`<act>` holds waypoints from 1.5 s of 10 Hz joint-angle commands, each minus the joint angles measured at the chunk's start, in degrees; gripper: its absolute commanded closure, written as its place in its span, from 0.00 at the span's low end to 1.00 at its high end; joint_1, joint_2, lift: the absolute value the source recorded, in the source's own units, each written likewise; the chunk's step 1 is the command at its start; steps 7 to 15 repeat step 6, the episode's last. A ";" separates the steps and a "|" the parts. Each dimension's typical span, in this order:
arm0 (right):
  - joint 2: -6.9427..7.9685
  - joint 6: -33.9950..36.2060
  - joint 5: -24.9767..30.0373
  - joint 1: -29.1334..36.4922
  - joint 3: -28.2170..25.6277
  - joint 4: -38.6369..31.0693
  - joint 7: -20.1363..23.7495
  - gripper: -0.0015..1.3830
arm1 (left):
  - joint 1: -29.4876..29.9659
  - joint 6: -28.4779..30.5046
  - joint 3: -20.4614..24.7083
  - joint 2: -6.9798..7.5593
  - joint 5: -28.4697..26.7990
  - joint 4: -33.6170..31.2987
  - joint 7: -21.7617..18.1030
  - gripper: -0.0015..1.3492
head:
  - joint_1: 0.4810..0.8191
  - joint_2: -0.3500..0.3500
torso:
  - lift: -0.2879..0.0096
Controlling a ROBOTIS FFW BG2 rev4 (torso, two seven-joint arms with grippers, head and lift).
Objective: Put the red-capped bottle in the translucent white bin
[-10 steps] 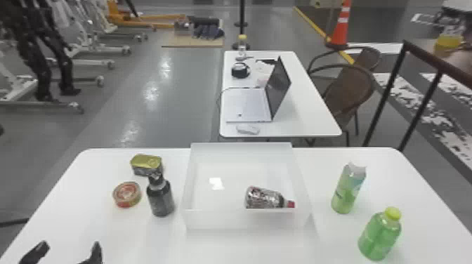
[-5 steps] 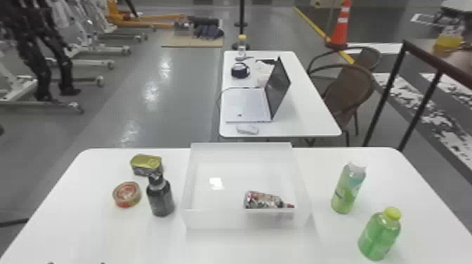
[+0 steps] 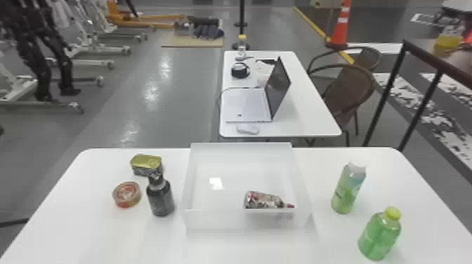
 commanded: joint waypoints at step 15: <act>0.05 0.07 0.00 -0.12 0.00 0.00 -0.09 0.15 | -0.22 0.01 -0.89 -0.09 0.77 0.52 0.05 0.09 | 0.20 0.50 | 0.63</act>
